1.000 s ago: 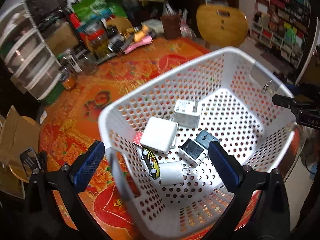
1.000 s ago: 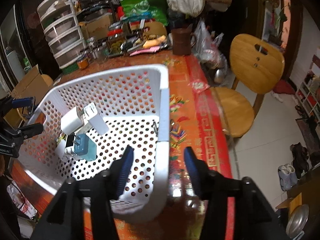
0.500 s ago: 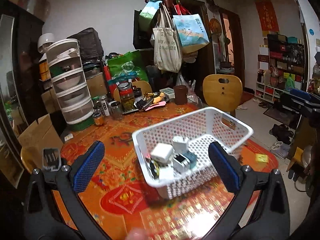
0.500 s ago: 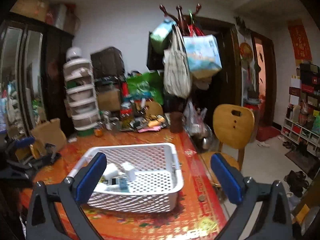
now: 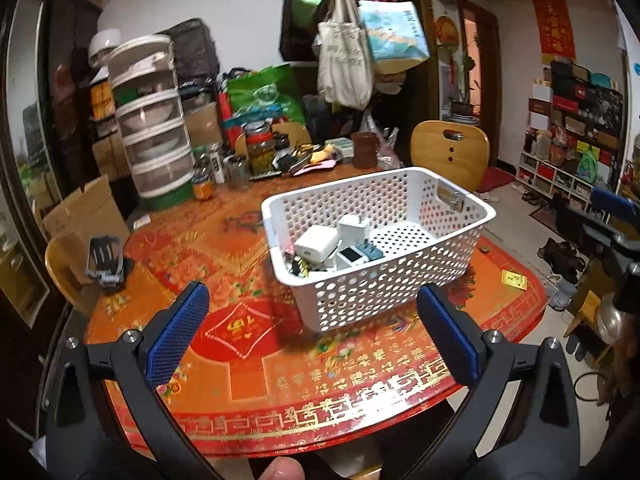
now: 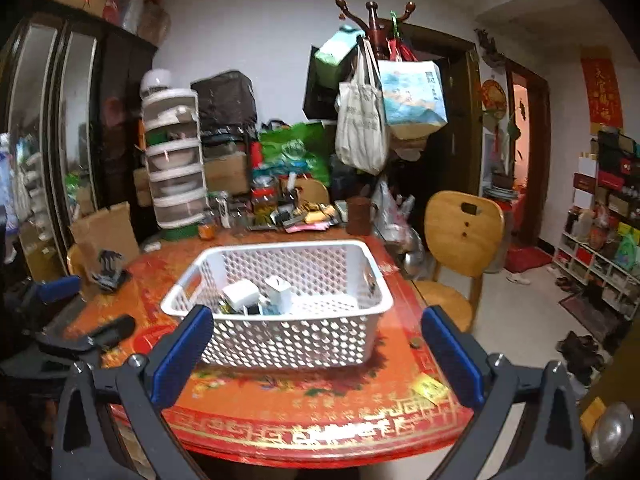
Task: Organize rigid objects
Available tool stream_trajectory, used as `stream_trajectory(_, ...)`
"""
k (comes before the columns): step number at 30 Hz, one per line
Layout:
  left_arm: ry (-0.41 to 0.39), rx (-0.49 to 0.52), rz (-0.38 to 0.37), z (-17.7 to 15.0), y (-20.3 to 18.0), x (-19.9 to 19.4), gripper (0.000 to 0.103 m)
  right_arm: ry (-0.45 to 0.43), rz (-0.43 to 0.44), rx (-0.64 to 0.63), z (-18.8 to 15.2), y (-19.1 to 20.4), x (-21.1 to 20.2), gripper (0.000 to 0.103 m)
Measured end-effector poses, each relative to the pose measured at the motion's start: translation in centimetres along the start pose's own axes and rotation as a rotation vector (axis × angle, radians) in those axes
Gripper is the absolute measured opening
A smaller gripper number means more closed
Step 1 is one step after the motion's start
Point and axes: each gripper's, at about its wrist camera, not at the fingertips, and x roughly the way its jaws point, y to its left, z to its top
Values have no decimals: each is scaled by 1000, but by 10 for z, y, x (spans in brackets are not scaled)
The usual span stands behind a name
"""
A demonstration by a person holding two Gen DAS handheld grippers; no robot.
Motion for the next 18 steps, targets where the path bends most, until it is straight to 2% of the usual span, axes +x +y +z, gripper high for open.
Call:
stream_trajectory(6, 36, -62, 54, 0, 16, 5, 102, 147, 41, 59, -14, -10, 25, 103)
stream_trajectory(8, 33, -76, 52, 3, 17, 4, 102, 172, 46, 59, -17, -10, 30, 103)
stream_trajectory(18, 55, -66, 31, 9, 1, 7, 102, 161, 58, 31, -15, -4, 28, 103)
